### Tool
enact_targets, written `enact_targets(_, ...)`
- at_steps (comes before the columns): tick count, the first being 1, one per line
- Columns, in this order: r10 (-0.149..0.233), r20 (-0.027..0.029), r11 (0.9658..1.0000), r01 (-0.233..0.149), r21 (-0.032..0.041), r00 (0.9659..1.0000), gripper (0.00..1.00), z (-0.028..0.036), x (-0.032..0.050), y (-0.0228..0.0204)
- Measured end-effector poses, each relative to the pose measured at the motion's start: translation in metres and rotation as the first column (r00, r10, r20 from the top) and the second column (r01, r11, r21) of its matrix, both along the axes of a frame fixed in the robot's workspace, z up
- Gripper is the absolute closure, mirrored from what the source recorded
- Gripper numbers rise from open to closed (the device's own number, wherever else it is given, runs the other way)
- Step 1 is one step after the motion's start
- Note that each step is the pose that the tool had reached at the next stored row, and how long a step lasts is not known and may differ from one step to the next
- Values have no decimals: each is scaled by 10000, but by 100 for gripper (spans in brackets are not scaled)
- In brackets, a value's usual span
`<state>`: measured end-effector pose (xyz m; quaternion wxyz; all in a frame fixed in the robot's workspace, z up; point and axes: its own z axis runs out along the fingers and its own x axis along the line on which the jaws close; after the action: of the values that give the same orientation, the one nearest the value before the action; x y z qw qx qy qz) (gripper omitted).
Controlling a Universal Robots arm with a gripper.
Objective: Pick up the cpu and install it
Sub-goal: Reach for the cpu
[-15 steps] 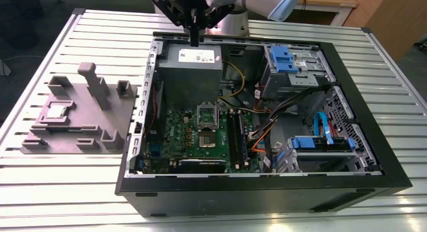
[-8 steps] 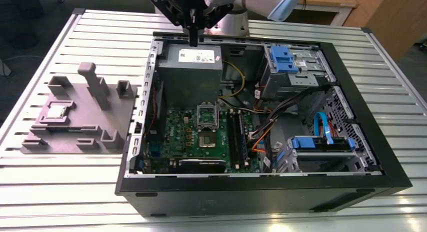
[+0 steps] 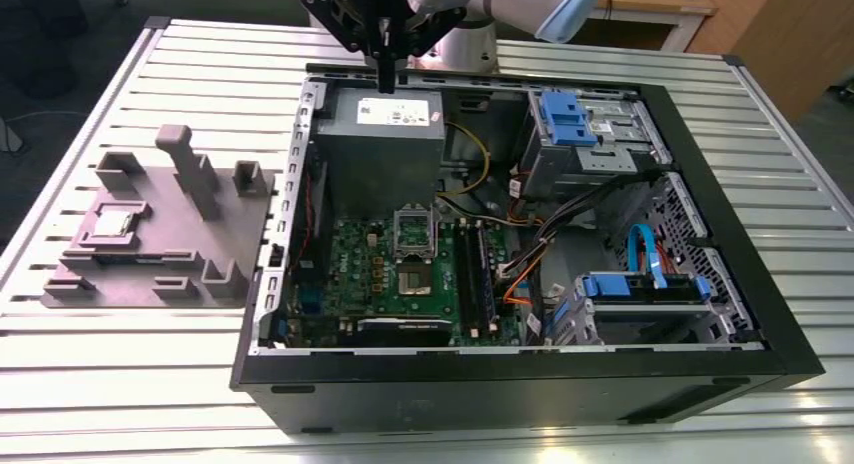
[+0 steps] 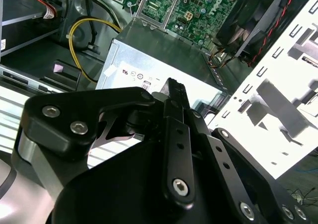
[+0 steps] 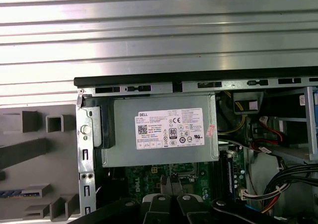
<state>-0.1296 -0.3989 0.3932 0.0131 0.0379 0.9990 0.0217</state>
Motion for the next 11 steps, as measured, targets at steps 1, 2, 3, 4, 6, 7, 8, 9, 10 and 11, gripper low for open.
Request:
enact_targets(1, 0, 0, 10000, 0, 0, 10000, 90, 0, 0, 0)
enact_targets(2, -1, 0, 10000, 1, 0, 10000, 90, 0, -3, 0)
enact_targets(3, -1, 0, 10000, 1, -1, 10000, 90, 0, -5, 0)
enact_targets(4, 0, 0, 10000, 0, 0, 10000, 90, 0, -5, 0)
enact_targets(6, 0, 0, 10000, 0, 0, 10000, 90, 0, -8, 0)
enact_targets(7, 0, 0, 10000, 0, 0, 10000, 90, 0, -9, 0)
enact_targets(8, 0, 0, 10000, 0, 0, 10000, 90, 0, -11, 0)
enact_targets(9, 0, 0, 10000, 0, 0, 10000, 90, 0, -12, 0)
enact_targets(10, -1, 0, 10000, 1, 0, 10000, 90, 0, -15, 0)
enact_targets(11, 0, 0, 10000, 0, 0, 10000, 90, 0, -17, 0)
